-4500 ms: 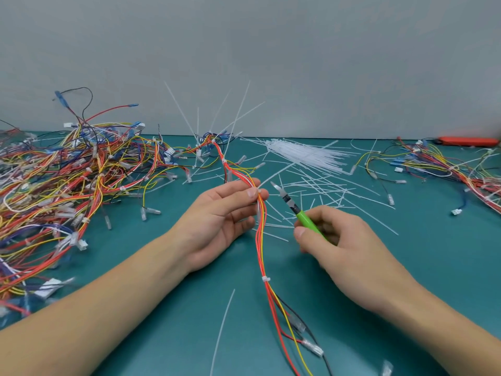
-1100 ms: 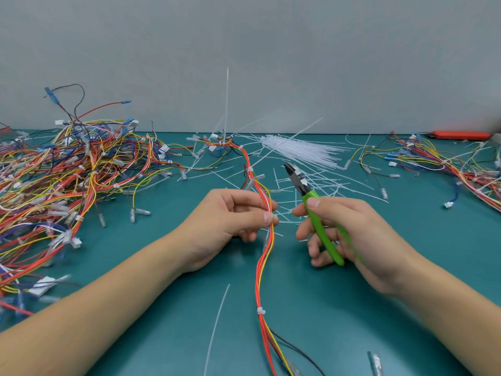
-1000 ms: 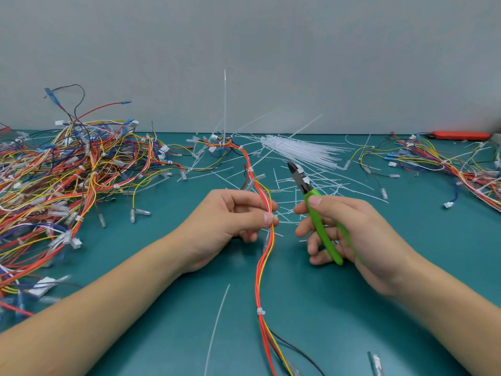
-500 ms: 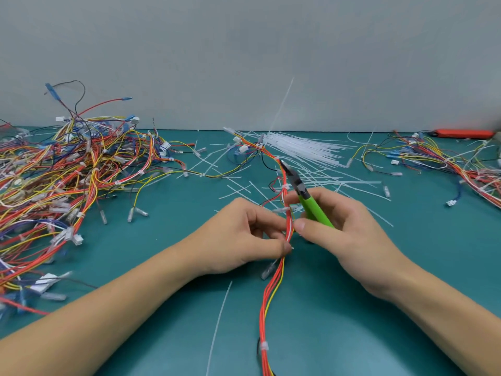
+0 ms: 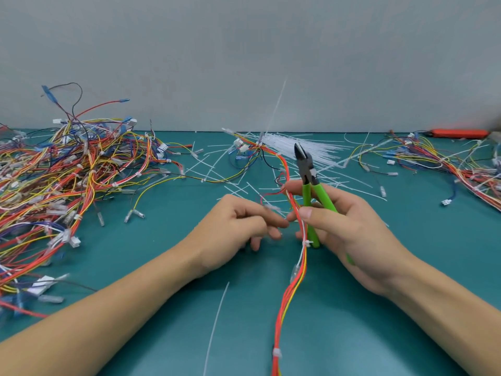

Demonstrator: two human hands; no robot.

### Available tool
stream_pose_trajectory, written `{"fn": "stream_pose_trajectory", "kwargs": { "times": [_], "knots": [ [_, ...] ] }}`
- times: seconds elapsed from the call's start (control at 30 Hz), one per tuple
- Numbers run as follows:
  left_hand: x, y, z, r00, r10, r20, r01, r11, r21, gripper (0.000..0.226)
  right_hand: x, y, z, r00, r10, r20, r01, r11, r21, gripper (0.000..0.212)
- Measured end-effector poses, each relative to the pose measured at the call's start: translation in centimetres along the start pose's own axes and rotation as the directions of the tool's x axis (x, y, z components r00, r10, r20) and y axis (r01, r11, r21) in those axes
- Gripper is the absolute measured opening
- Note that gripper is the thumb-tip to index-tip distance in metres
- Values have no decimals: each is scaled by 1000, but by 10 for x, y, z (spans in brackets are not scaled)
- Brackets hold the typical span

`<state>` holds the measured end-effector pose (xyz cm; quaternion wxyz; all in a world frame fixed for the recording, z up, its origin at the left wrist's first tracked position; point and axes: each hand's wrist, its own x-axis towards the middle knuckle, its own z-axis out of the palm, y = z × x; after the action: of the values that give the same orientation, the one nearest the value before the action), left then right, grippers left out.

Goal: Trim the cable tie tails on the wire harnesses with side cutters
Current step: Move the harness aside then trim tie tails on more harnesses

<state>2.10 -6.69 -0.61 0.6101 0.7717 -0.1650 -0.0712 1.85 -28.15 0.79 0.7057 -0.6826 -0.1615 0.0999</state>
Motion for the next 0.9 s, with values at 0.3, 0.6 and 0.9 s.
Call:
{"fn": "stream_pose_trajectory", "kwargs": {
  "times": [0.3,0.6,0.9],
  "knots": [
    [8,-6,-14,962,-150,-228,14,861,-508,27,-4,0,0,992,-26,122,34,998,-61,39],
    [6,-1,-12,995,-72,-69,37,906,-421,11,-7,-2,7,980,-4,200,19,997,-72,35],
    [6,0,-12,996,-69,-62,42,931,-363,25,-10,-2,12,989,-44,144,76,970,-229,35]
  ]
}}
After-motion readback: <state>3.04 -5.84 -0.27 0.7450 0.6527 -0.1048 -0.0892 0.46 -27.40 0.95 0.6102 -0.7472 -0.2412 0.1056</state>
